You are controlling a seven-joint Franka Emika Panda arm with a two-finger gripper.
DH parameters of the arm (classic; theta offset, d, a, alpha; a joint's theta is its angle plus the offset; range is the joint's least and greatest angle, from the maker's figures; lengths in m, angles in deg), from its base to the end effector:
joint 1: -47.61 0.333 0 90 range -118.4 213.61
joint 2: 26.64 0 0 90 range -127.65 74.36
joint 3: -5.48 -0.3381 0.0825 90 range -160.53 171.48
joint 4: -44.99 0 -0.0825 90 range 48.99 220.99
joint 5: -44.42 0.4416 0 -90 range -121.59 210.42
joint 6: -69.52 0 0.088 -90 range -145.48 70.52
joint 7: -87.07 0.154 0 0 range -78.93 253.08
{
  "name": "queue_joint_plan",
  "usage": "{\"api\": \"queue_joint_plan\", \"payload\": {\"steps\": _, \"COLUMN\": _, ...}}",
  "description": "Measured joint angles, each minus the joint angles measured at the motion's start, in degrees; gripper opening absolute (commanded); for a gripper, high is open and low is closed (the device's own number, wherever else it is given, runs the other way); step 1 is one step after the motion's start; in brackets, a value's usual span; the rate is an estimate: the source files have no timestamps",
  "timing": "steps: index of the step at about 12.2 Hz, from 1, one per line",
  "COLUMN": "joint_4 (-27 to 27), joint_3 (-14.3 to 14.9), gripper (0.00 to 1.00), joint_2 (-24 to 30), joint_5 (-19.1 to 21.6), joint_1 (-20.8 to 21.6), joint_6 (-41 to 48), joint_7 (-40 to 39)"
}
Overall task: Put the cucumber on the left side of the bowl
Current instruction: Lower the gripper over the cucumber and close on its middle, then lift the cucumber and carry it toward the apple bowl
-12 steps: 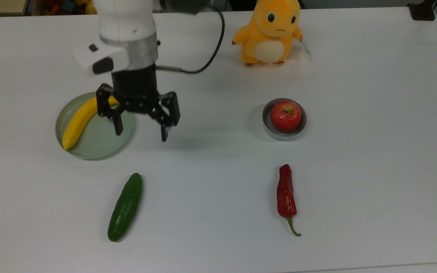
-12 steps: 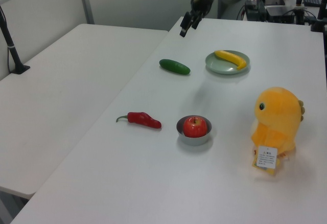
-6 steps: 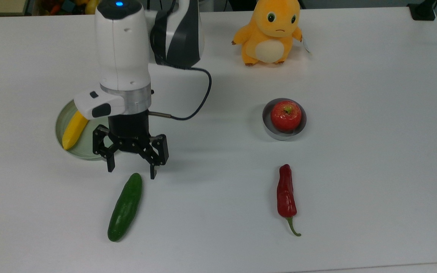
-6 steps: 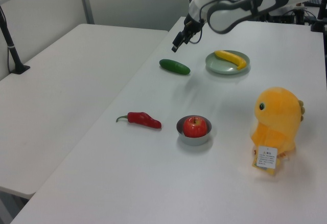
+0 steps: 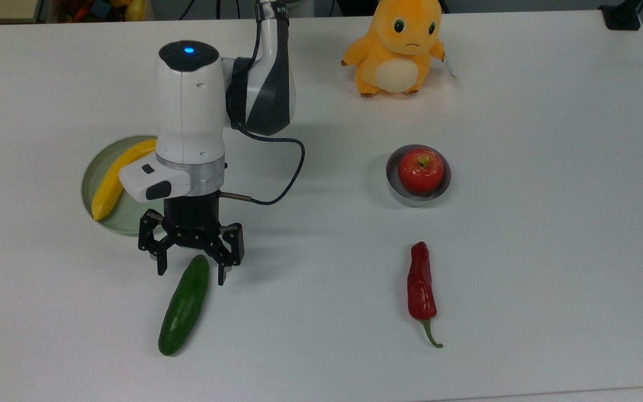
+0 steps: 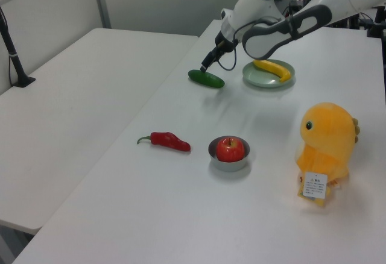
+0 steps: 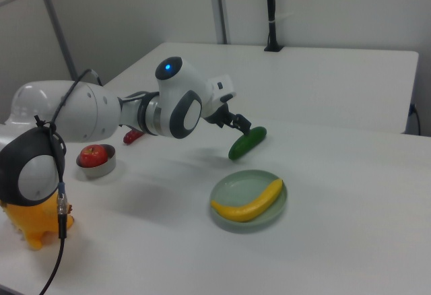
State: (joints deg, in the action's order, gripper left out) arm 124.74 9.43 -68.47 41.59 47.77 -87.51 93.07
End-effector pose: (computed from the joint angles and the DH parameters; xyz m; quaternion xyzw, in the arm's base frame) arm 0.8663 -0.0428 0.2955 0.9506 -0.0472 0.3054 0.0294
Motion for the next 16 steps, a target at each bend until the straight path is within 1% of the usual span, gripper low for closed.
{"api": "queue_joint_plan", "payload": {"steps": 4, "joint_4": 0.00, "joint_3": 0.01, "gripper": 1.00, "joint_2": -1.70, "joint_5": -1.47, "joint_1": -0.52, "joint_6": -2.65, "joint_7": 0.02}}
{"api": "queue_joint_plan", "payload": {"steps": 5, "joint_4": 0.00, "joint_3": 0.01, "gripper": 1.00, "joint_2": -2.24, "joint_5": -2.53, "joint_1": -0.70, "joint_6": -3.30, "joint_7": 0.02}}
{"api": "queue_joint_plan", "payload": {"steps": 7, "joint_4": 0.00, "joint_3": 0.01, "gripper": 0.94, "joint_2": -3.04, "joint_5": -3.48, "joint_1": -0.79, "joint_6": -3.55, "joint_7": 0.02}}
{"api": "queue_joint_plan", "payload": {"steps": 8, "joint_4": 0.00, "joint_3": 0.02, "gripper": 0.86, "joint_2": -3.44, "joint_5": -3.79, "joint_1": -0.81, "joint_6": -3.58, "joint_7": 0.03}}
{"api": "queue_joint_plan", "payload": {"steps": 9, "joint_4": 0.00, "joint_3": 0.05, "gripper": 0.69, "joint_2": -3.77, "joint_5": -4.40, "joint_1": -0.83, "joint_6": -3.59, "joint_7": 0.02}}
{"api": "queue_joint_plan", "payload": {"steps": 10, "joint_4": 0.01, "joint_3": 0.10, "gripper": 0.45, "joint_2": -4.08, "joint_5": -5.46, "joint_1": -0.89, "joint_6": -3.59, "joint_7": 0.03}}
{"api": "queue_joint_plan", "payload": {"steps": 11, "joint_4": 0.04, "joint_3": 0.20, "gripper": 0.33, "joint_2": -4.35, "joint_5": -6.33, "joint_1": -1.01, "joint_6": -3.59, "joint_7": 0.03}}
{"api": "queue_joint_plan", "payload": {"steps": 12, "joint_4": 0.04, "joint_3": 0.24, "gripper": 0.15, "joint_2": -4.62, "joint_5": -6.87, "joint_1": -1.24, "joint_6": -3.59, "joint_7": 0.03}}
{"api": "queue_joint_plan", "payload": {"steps": 13, "joint_4": 0.01, "joint_3": 0.24, "gripper": 0.00, "joint_2": -4.69, "joint_5": -7.12, "joint_1": -1.40, "joint_6": -3.72, "joint_7": 0.03}}
{"api": "queue_joint_plan", "payload": {"steps": 16, "joint_4": -0.08, "joint_3": 0.24, "gripper": 0.00, "joint_2": -4.65, "joint_5": -7.78, "joint_1": -1.41, "joint_6": -3.72, "joint_7": 0.03}}
